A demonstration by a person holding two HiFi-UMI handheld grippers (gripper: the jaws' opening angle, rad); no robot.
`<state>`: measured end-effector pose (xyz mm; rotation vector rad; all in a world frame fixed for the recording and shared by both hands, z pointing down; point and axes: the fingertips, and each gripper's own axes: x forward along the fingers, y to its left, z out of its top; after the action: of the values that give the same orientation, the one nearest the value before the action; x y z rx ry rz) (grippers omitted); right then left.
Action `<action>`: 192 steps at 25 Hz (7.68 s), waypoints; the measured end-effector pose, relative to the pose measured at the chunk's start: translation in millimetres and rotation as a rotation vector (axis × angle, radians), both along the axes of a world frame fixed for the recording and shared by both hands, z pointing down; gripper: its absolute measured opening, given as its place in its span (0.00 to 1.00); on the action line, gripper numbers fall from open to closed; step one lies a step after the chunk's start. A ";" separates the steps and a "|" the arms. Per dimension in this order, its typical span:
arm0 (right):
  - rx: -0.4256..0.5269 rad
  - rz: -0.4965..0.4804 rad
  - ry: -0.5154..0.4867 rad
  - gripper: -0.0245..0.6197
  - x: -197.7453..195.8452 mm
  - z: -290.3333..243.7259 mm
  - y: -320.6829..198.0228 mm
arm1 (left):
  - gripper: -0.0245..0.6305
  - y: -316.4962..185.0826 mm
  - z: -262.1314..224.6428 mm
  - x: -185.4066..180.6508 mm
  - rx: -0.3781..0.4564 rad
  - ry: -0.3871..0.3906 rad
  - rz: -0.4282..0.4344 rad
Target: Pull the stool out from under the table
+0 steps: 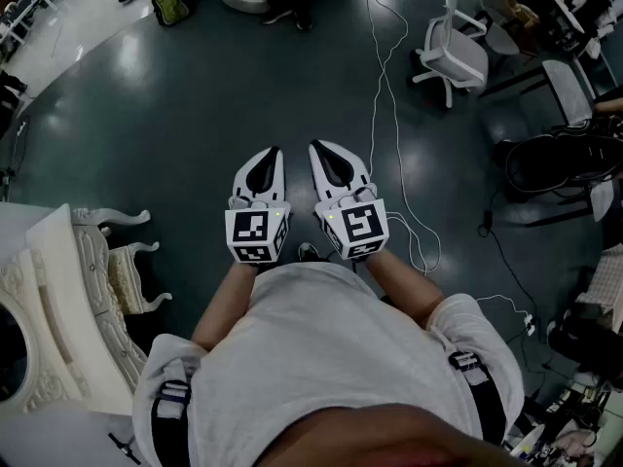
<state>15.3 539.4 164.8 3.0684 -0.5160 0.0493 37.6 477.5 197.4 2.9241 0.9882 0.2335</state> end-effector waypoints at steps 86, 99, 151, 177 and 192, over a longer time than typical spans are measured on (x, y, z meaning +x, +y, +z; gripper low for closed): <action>-0.579 -1.812 0.258 0.06 -54.9 332.8 -811.0 | 0.05 -761.7 325.1 -126.2 -0.074 -0.383 -1.627; -0.656 -1.796 0.014 0.06 -73.4 490.7 -865.6 | 0.05 -792.6 494.8 -169.7 -0.072 -0.543 -1.631; -0.871 -1.464 -0.578 0.59 37.9 766.4 -1002.4 | 0.46 -963.9 758.7 -293.2 -0.212 -1.002 -1.494; -0.912 -1.506 -0.604 0.61 28.5 767.2 -975.1 | 0.47 -920.1 767.7 -269.5 -0.260 -1.069 -1.490; -0.919 -1.527 -0.611 0.61 26.3 767.1 -935.6 | 0.48 -872.8 762.9 -272.3 -0.371 -1.044 -1.566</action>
<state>41.6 -396.2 931.9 1.1861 -1.9069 0.8322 -234.8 -395.4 960.4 1.8557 -1.1525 1.0286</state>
